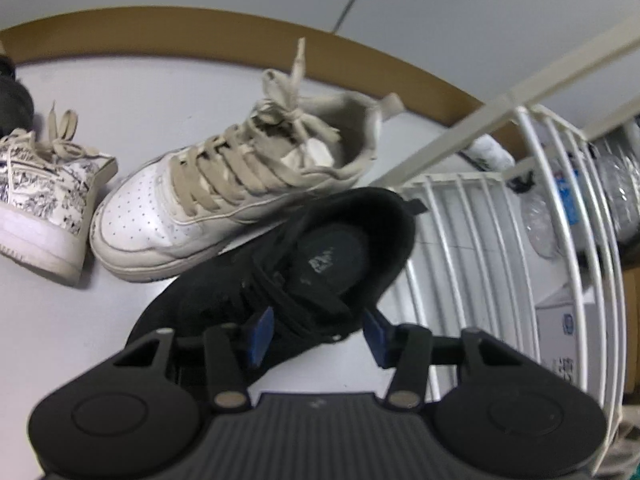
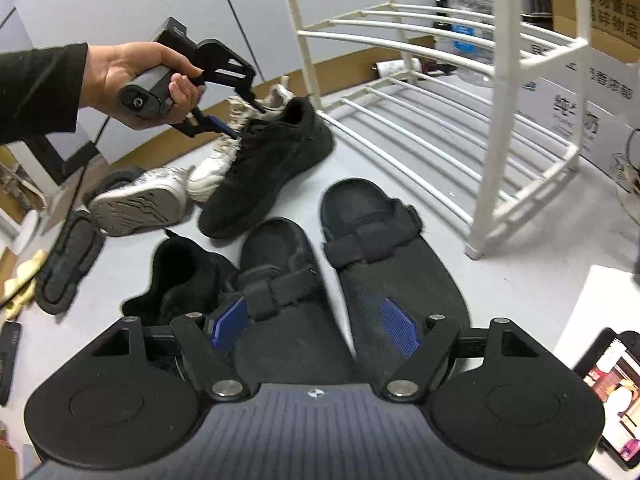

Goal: Organize scattered shoes
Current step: 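Grasp a second black sneaker near the white sneakers with the left gripper, then lift and carry the second black sneaker with the left gripper toward the first sneaker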

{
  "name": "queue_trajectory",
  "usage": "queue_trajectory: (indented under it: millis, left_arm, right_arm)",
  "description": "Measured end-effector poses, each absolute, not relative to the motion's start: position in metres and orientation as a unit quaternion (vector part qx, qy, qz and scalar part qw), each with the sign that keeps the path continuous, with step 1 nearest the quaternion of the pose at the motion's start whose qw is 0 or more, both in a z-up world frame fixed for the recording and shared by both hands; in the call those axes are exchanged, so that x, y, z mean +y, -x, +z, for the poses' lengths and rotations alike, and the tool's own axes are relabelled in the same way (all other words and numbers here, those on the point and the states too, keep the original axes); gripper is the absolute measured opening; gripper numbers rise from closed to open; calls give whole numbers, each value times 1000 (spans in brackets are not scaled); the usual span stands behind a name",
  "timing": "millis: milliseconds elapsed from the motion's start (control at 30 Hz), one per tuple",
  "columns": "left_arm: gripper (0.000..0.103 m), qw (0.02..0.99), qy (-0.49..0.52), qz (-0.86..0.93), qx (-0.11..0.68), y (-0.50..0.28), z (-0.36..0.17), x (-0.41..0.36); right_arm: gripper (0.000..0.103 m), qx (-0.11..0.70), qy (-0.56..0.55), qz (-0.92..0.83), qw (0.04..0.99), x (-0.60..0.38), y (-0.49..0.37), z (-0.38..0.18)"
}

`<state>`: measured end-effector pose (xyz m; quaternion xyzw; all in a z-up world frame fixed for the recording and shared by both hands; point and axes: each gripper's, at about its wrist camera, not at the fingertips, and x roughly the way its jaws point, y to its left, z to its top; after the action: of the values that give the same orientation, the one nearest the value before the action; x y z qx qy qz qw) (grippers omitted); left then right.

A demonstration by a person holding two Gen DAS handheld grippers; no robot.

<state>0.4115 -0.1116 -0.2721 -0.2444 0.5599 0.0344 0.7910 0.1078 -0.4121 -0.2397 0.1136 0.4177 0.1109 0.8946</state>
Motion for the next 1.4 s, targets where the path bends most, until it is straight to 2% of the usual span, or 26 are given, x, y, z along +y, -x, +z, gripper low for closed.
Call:
queue_trajectory:
  millis: [133, 233, 333, 367, 433, 1033, 1233, 1400]
  left_arm:
    - [56, 788, 257, 37, 558, -418, -285, -112]
    - [51, 780, 272, 52, 561, -421, -295, -109]
    - [29, 771, 301, 63, 558, -423, -305, -102]
    - [16, 771, 304, 63, 556, -423, -305, -100]
    - [7, 773, 308, 63, 552, -423, -306, -96]
    - [2, 821, 273, -24, 501, -408, -259, -91]
    - [2, 822, 236, -42, 517, -403, -239, -91]
    - [2, 833, 250, -68, 489, -387, -221, -79]
  right_arm:
    - [79, 426, -114, 104, 891, -416, -107, -246]
    - [79, 422, -94, 110, 895, -412, -102, -249]
    - [79, 425, -87, 113, 894, -409, -99, -253]
    - [79, 428, -85, 114, 893, -407, -101, -255]
    - [79, 430, -85, 114, 892, -406, -101, -256]
    - [79, 446, -88, 125, 882, -389, -106, -267]
    - [79, 447, -89, 130, 880, -384, -106, -268]
    - [79, 447, -87, 135, 880, -379, -106, -267]
